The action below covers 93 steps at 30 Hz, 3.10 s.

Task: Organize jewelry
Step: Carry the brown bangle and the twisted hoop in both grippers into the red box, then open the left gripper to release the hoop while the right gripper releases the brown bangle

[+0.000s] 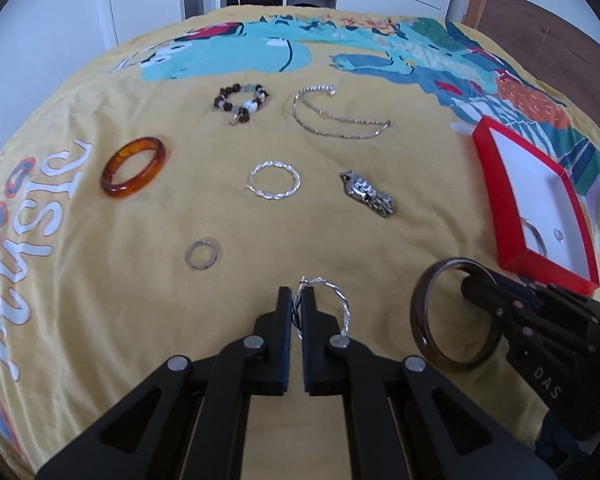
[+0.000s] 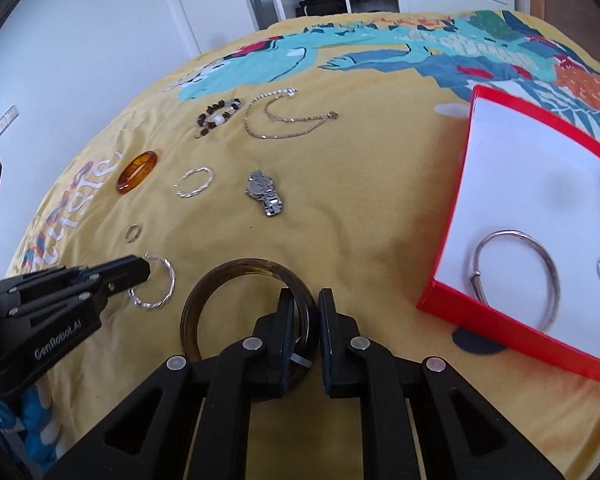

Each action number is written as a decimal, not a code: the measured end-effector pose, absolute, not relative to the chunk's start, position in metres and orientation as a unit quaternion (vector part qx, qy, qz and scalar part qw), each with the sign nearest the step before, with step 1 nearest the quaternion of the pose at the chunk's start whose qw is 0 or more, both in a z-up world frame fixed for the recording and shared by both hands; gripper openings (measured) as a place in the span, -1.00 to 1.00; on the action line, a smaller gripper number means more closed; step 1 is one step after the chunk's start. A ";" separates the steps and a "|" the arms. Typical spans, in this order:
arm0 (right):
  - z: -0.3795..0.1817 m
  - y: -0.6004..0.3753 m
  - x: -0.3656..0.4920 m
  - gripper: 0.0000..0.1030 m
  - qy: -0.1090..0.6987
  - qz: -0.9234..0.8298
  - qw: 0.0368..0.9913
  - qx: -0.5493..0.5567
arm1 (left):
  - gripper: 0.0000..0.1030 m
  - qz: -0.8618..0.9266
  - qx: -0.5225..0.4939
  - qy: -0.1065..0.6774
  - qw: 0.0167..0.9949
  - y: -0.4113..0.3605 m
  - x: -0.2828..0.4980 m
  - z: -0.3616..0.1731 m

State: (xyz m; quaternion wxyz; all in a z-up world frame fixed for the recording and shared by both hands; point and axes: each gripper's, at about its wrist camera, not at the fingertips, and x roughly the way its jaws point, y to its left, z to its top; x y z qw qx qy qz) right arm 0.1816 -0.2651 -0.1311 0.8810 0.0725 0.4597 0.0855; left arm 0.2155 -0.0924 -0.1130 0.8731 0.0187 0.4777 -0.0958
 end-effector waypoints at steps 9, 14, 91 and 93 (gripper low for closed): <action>-0.094 -0.278 0.147 -0.77 0.437 0.076 0.894 0.069 | -0.93 -0.101 0.028 0.464 0.880 -0.097 0.195 -0.084; -0.074 -0.299 0.133 -0.77 0.418 0.060 0.904 0.072 | -0.93 -0.124 0.036 0.447 0.885 -0.118 0.189 -0.064; -0.082 -0.496 0.208 -0.09 0.424 -0.078 0.902 0.000 | -0.57 -0.235 0.113 0.385 0.885 -0.329 0.255 -0.085; -0.075 -0.493 0.201 -0.08 0.421 -0.080 0.903 0.001 | -0.57 -0.231 0.111 0.384 0.887 -0.323 0.251 -0.078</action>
